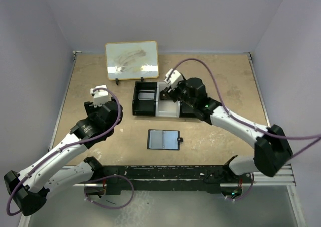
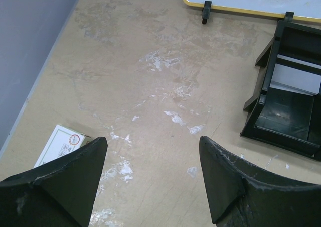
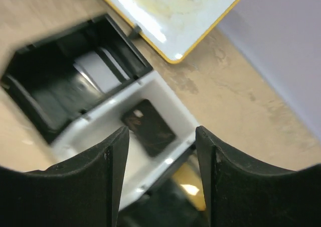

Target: Take the credit cards out of the card holder

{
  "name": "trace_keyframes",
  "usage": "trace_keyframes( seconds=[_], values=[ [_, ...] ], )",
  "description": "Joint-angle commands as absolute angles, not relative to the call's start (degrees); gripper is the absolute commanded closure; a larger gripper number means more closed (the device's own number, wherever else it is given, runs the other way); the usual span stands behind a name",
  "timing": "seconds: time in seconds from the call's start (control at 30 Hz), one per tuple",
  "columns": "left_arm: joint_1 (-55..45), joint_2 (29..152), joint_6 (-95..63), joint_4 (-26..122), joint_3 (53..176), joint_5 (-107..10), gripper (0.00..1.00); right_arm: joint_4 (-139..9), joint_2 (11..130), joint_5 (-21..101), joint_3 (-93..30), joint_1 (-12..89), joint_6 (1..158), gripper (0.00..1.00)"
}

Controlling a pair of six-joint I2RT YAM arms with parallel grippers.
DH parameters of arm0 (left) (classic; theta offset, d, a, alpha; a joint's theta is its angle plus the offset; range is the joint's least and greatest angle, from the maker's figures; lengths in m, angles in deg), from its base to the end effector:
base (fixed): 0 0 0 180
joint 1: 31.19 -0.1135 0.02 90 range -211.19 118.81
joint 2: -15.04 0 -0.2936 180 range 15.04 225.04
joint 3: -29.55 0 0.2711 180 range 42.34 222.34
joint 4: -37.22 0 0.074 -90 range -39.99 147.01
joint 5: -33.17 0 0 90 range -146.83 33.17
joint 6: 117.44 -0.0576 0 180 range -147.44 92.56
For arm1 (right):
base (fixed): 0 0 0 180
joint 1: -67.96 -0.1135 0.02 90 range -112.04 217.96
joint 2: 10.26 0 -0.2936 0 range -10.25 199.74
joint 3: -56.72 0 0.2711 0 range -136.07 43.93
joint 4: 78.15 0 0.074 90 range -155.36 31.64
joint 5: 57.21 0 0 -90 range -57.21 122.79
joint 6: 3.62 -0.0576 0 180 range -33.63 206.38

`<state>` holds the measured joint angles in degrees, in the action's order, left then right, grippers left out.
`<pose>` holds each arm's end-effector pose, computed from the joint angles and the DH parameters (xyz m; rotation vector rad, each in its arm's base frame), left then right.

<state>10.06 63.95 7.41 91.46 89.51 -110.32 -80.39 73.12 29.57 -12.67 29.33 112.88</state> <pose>0.1599 -0.0786 0.3126 -0.3163 1.9739 0.2540 0.2973 0.2334 0.3128 -0.9218 1.5188 0.1030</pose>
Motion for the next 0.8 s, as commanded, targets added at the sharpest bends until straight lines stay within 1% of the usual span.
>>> trace_keyframes(
  seconds=[0.0,0.03,0.07,0.1,0.13,0.2,0.23,0.37,0.43,0.57,0.77],
  values=[
    [9.85,63.61,7.18,90.7,91.2,-110.25,0.28,-83.33,65.76,33.79,-7.59,29.26,68.45,0.43],
    [9.83,63.54,7.2,90.77,91.16,-110.41,0.28,-78.97,66.71,36.1,-8.1,28.98,62.54,0.46],
    [9.85,63.52,7.24,90.84,91.16,-110.67,0.28,-76.15,68.21,37.42,-8.22,28.07,57.5,0.48],
    [9.85,63.43,7.27,90.94,91.2,-110.95,0.28,-72.95,69.38,36.31,-8.1,26.23,54.36,0.46],
    [9.84,63.37,7.42,91.07,91.24,-111.15,0.28,-71.25,69.83,31.9,-7.84,22.89,52.33,0.42],
    [9.85,63.22,7.75,91.35,91.33,-111.73,0.28,-69.05,69.77,21.66,-7.4,15.47,48.54,0.3],
    [9.85,63.14,7.94,91.48,91.35,-111.95,0.28,-67.27,70.35,18.07,-7.51,12.83,45.71,0.28],
    [9.81,62.6,8.48,91.92,91.38,-113.02,0.28,-55.74,76.79,7.64,-10.72,6.18,33.58,0.27],
    [9.83,62.38,8.6,91.98,91.38,-113.24,0.28,-52.73,79.64,4.89,-13.04,2.77,30.8,0.27],
    [9.85,62.77,8.4,91.93,91.29,-113.31,0.28,-47.77,84.83,2.13,-16.92,-1.37,27.05,0.31],
    [9.81,63.43,8.46,92.2,91.51,-113.15,0.28,-43.53,87.92,0.57,-20.26,-1.91,25.23,0.33]
  ],
)
